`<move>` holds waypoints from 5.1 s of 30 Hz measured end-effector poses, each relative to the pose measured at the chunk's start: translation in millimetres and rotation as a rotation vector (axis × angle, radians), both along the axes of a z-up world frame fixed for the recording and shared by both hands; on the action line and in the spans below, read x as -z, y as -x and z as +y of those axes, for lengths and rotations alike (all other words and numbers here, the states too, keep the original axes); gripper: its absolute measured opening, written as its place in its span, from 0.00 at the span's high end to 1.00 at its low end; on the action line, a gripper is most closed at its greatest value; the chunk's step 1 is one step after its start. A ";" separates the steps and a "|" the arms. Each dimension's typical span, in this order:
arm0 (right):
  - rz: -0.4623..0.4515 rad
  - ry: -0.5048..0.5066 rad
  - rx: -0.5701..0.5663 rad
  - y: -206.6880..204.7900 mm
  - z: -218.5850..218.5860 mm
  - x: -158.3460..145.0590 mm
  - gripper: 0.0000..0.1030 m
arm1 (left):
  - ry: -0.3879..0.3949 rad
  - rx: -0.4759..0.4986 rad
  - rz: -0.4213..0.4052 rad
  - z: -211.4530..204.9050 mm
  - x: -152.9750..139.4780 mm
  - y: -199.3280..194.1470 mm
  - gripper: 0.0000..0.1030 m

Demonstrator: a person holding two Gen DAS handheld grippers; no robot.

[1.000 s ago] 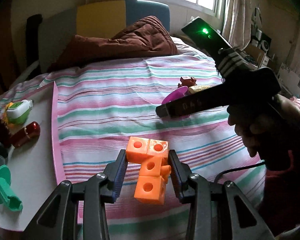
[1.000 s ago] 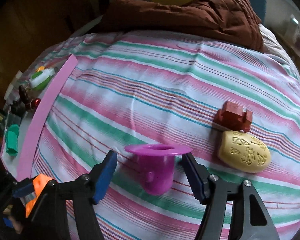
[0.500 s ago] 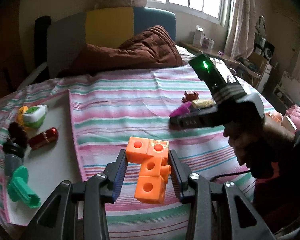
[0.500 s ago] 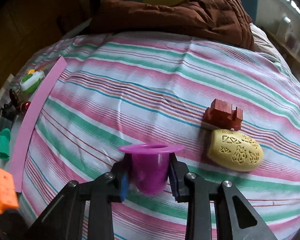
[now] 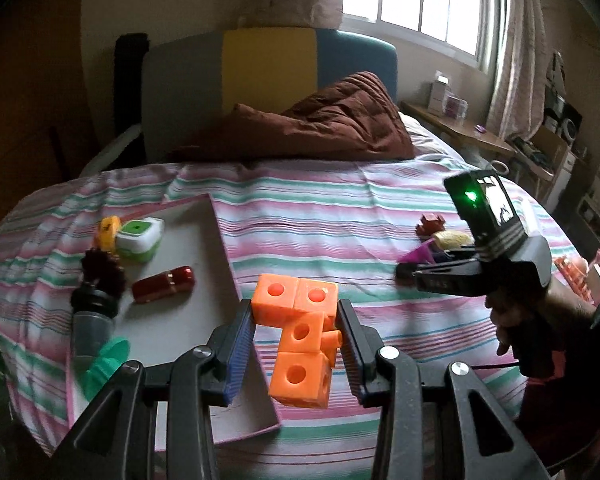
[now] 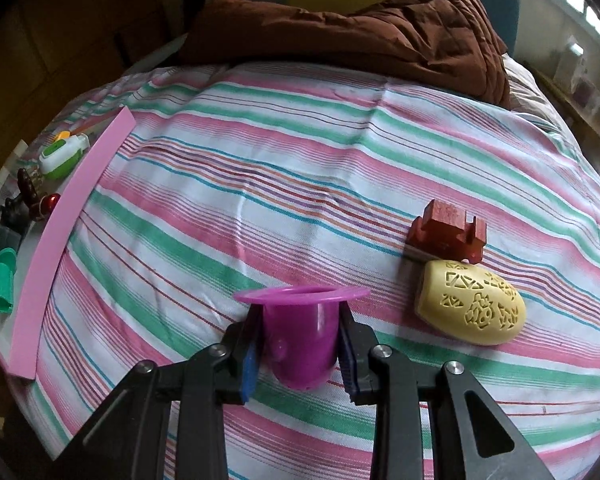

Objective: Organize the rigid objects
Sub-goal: 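Carry the orange cubes into the tray and release them with left gripper while right gripper carries the funnel, then carry the purple funnel into the tray and release it with right gripper, then move both grippers back toward the yellow mold and red puzzle piece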

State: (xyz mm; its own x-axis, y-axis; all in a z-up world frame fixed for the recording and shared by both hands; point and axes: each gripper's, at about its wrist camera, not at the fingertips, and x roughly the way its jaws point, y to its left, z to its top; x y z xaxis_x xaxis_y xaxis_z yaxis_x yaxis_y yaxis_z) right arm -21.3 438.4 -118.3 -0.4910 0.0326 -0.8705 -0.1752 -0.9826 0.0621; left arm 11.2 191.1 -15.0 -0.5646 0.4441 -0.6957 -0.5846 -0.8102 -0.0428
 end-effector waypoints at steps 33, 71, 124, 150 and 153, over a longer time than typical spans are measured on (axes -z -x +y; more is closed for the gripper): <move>0.006 -0.104 -0.036 -0.8 -9.1 6.3 0.68 | -0.156 -0.197 -0.191 -73.5 -2.2 124.5 0.60; 0.009 -0.138 -0.041 1.7 -14.3 5.0 0.68 | 0.023 -0.241 -0.097 -74.9 12.2 94.8 0.56; 0.058 0.015 -0.445 31.7 -239.4 -73.2 0.69 | 0.012 -0.430 -0.064 -186.4 21.8 48.9 0.56; 0.094 -0.031 -0.377 69.7 -263.7 -50.5 0.38 | 0.014 -0.456 -0.072 -196.4 26.9 49.2 0.56; 0.120 -0.049 -0.370 62.0 -262.1 -54.6 0.38 | 0.020 -0.446 -0.063 -193.5 24.3 46.3 0.56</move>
State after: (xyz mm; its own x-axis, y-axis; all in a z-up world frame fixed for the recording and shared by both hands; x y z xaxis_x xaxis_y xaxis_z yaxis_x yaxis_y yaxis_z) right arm -83.3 176.3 -63.7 -0.5756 -0.1253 -0.8081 0.1971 -0.9803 0.0116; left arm -35.1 -2.4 -39.3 -0.6538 0.1534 -0.7410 -0.1747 -0.9834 -0.0494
